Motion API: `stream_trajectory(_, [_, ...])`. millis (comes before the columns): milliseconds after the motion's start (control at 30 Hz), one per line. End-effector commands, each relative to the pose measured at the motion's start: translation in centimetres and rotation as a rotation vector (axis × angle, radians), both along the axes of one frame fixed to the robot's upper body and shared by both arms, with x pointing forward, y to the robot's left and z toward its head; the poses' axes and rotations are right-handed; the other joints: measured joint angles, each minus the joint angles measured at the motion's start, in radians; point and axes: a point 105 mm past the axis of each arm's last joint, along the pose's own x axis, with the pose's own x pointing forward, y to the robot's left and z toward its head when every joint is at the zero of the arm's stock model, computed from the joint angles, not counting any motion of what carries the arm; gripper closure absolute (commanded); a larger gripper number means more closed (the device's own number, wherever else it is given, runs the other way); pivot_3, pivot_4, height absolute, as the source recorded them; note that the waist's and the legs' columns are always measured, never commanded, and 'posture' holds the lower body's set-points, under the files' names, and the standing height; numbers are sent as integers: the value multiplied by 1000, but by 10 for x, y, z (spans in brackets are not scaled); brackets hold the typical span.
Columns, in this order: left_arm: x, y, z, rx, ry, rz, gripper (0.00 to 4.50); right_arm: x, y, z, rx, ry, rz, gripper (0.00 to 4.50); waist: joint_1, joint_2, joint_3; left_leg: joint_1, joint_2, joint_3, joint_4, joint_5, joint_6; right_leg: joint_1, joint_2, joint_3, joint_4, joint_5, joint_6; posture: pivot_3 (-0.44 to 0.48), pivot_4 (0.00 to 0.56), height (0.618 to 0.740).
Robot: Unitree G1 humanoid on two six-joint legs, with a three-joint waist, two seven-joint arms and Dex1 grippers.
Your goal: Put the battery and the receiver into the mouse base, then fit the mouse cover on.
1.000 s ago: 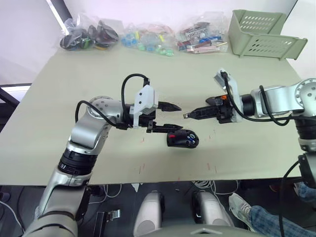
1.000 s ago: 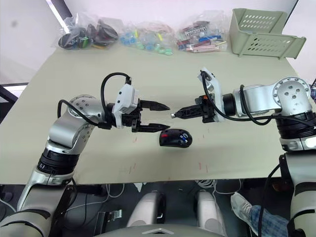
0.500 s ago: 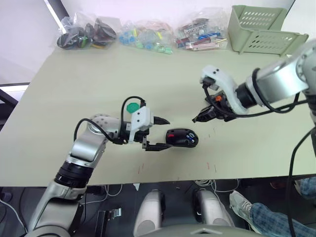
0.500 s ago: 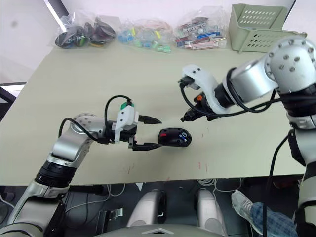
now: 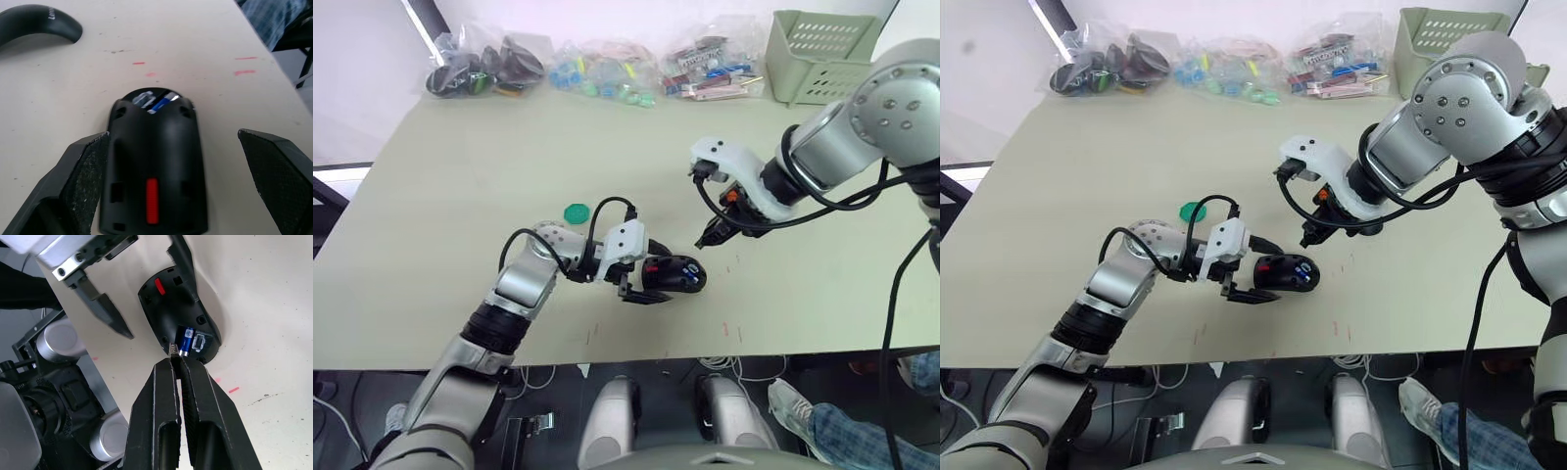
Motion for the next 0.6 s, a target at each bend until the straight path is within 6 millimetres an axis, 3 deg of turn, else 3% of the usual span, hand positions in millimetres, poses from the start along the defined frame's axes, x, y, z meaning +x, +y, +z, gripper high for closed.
stream_trajectory(33, [6,-6,3,11,-34,-35,62,0,0,7,7,-14,4,4500,0,0,0,0,0,0,0,0,0,0,0,0,1,0,0,0,150,740])
stream_trajectory(367, [12,-15,0,18,-28,-84,62,0,1,1,7,3,-3,4500,-1,0,0,0,0,0,1,0,0,-1,1,1,3,0,0,0,150,740])
stream_trajectory(467, [11,-16,-2,20,-23,-91,611,0,2,-3,4,15,-3,4500,-1,0,0,0,0,0,1,0,0,-1,0,1,4,0,0,0,150,740])
stream_trajectory(533, [11,-17,-4,27,-25,-94,1398,1,2,-5,1,15,-9,4500,-1,0,0,0,0,0,1,0,0,-1,1,1,4,0,0,0,150,740])
stream_trajectory(600, [10,-18,-4,29,-26,-93,1571,2,3,-7,-3,14,-14,4500,-1,0,0,0,0,0,1,0,0,-1,1,1,4,0,0,0,150,740])
